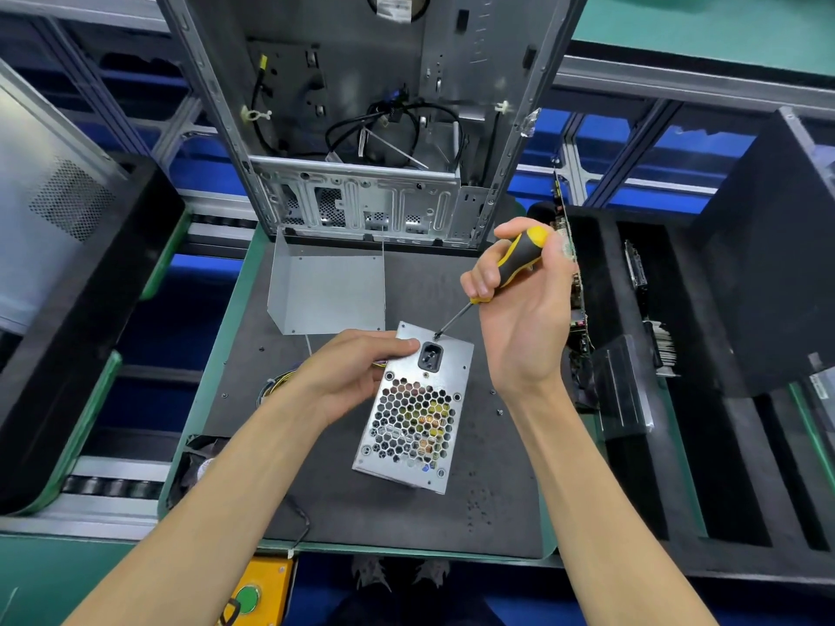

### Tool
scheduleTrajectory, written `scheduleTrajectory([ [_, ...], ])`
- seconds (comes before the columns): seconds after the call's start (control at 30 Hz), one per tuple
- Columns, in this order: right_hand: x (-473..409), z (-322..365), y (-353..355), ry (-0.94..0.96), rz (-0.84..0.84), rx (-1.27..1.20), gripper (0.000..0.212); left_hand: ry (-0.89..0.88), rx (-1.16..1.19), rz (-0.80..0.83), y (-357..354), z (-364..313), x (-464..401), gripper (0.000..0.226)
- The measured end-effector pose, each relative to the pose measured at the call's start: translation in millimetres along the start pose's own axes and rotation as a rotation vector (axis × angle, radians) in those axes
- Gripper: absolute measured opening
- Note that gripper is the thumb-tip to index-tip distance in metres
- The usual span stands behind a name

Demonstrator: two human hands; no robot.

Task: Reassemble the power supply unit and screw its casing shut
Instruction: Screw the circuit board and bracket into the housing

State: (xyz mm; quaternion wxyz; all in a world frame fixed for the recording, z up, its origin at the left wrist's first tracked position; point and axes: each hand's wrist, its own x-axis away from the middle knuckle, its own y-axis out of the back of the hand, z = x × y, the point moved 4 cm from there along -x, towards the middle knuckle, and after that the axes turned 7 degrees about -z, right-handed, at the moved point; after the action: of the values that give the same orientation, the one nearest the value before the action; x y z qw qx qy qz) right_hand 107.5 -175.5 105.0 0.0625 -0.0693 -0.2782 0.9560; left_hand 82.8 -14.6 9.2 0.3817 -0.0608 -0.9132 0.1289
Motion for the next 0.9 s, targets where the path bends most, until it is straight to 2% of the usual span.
scheduleTrajectory([
  [0.33, 7, 2, -11, 0.037, 0.096, 0.196, 0.032, 0.006, 0.002, -0.007, 1, 1, -1, 0.021],
  [0.47, 11, 7, -24, 0.091, 0.193, 0.293, 0.009, 0.004, 0.017, -0.010, 0, 0, -1, 0.026],
  [0.6, 8, 4, -34, 0.076, 0.237, 0.366, 0.012, 0.002, 0.022, -0.016, 0, 0, 0, 0.028],
  [0.7, 6, 1, -33, 0.025, 0.226, 0.393, 0.036, 0.008, 0.026, -0.025, 0, 0, 2, 0.027],
  [0.77, 6, 2, -33, 0.015, 0.197, 0.372, 0.029, 0.008, 0.023, -0.029, -1, -1, 2, 0.026],
  [0.83, 7, 4, -37, 0.038, 0.214, 0.363, 0.007, 0.004, 0.029, -0.029, -1, -1, 3, 0.026],
  [0.9, 7, 3, -37, 0.064, 0.218, 0.361, 0.013, 0.004, 0.034, -0.022, -2, -2, 4, 0.026],
])
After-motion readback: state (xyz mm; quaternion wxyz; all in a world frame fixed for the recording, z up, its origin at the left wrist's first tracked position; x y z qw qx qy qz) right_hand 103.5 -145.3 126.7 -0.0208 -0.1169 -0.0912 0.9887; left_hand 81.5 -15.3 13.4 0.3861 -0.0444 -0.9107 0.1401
